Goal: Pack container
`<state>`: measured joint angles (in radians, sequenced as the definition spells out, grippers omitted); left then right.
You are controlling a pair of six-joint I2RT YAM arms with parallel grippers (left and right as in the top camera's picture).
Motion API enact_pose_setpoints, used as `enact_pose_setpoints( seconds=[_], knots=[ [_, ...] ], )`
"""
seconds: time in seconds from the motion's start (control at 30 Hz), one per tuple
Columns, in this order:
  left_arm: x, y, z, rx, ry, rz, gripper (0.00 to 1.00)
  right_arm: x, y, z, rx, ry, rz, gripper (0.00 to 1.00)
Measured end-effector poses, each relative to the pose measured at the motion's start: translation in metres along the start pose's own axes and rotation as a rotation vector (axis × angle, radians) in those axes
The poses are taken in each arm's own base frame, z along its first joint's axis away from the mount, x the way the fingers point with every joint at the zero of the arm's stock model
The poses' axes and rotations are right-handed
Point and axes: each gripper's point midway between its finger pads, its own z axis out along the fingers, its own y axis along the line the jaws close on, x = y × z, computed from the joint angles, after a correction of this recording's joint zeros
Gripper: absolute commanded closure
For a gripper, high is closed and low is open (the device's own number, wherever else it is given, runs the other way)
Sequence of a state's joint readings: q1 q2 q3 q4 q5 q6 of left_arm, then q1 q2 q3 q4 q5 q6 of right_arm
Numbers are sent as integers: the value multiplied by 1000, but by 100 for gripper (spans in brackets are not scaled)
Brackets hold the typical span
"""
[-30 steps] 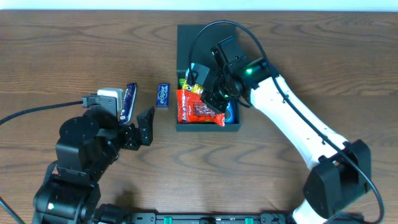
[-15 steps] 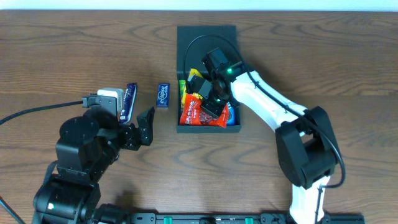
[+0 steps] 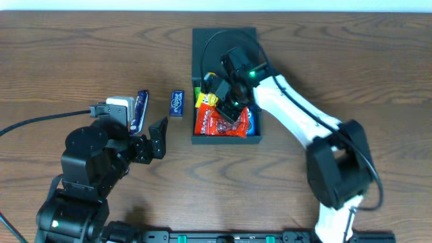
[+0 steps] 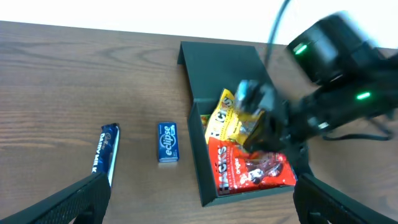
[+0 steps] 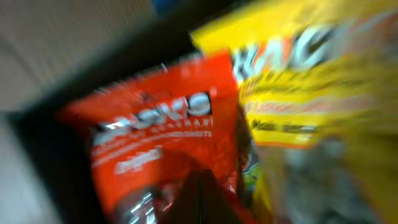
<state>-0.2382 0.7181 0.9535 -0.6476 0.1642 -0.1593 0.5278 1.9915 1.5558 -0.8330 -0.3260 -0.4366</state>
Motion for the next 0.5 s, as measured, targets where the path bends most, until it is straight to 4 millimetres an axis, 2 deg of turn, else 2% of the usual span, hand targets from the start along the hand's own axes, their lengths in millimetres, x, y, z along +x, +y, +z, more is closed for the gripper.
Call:
enact_pose_setpoints(
  seconds=[0.07,0.13,0.2,0.37,0.5],
  knots=[
    [0,0,0,0,0,0,5,-21,1,-31,48,-90,-16,99],
    [0,0,0,0,0,0,5,-45,-8,-64,143,-184,-19,98],
    [0,0,0,0,0,0,5,-52,-14,-70,180,-212,-16,98],
    [0,0,0,0,0,0,5,-65,-33,-56,233,-248,-13,99],
    [0,0,0,-1,1,0,5,-66,-49,-20,238,-236,-4,99]
  ],
)
